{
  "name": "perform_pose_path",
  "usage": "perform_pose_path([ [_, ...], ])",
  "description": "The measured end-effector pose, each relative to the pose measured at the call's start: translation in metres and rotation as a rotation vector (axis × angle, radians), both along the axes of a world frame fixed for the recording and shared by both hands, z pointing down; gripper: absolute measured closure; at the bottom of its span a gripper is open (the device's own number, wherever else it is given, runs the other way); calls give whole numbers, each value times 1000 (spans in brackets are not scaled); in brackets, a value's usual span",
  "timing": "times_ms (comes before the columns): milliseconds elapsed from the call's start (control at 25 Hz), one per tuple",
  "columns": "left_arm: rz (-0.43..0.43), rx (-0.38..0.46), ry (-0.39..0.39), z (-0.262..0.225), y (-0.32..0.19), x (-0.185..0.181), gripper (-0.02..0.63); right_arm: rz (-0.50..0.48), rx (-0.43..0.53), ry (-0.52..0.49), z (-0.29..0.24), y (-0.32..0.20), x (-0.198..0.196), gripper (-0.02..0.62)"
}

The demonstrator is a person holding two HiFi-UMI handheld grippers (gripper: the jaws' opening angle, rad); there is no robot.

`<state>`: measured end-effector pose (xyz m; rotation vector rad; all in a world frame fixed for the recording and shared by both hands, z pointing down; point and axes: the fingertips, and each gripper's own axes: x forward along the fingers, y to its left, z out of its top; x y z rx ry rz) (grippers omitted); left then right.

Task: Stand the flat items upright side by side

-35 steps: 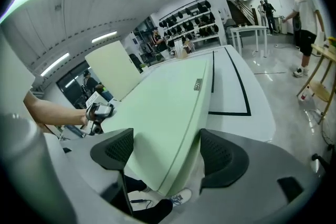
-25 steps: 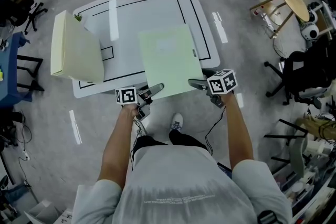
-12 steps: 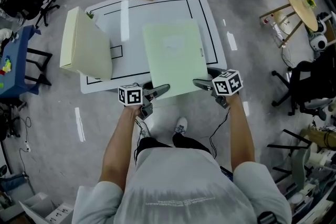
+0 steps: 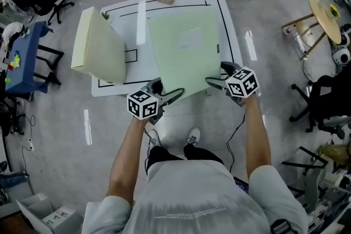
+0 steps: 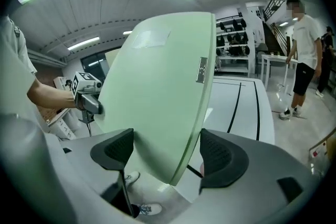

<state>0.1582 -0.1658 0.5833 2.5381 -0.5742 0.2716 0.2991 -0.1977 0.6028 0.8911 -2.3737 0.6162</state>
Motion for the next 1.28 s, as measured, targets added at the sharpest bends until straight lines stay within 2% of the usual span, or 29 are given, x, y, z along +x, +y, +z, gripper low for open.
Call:
perform_pose_path([
  [280,-74,200,-132,5,-9,1,240,-86,27,53,10,-27,-5,204],
  [400,-87,235,-188,17,-8,0,241,-137,45,68,14,-38,-12,204],
  [520,-61,261,-255,30,-4,6,241,-199,70,123,16,-52,-17,204],
  [640,-34,269,-311,40,-3,20,241,-268,91,178,20,-65,-18,203],
  [800,-59,277,-351,49,-11,33,245,-325,105,233,26,-84,-13,203],
  [1000,-105,274,-441,72,-17,51,245,-351,158,313,36,-110,-7,204],
  [1120,-169,264,-434,73,-26,54,244,-364,176,301,36,-125,-13,204],
  [1280,-268,201,-404,76,-43,48,244,-339,209,267,37,-149,-26,204],
])
